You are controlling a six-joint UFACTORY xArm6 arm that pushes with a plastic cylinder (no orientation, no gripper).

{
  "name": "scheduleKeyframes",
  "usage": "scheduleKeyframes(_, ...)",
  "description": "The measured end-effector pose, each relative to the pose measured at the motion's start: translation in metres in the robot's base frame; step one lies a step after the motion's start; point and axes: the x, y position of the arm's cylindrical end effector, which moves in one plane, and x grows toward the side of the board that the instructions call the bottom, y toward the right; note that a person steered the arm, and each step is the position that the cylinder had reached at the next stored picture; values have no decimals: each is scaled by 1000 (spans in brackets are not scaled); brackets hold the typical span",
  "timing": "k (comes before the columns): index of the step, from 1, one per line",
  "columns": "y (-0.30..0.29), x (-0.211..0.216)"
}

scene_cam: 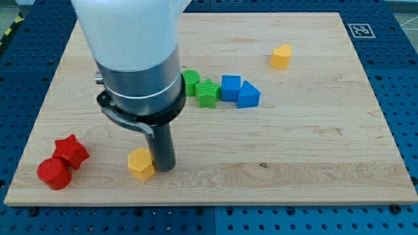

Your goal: Slide the yellow hexagon closer to the red circle and red star

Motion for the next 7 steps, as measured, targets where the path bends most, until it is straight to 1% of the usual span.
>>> scheduleKeyframes(7, -78, 0)
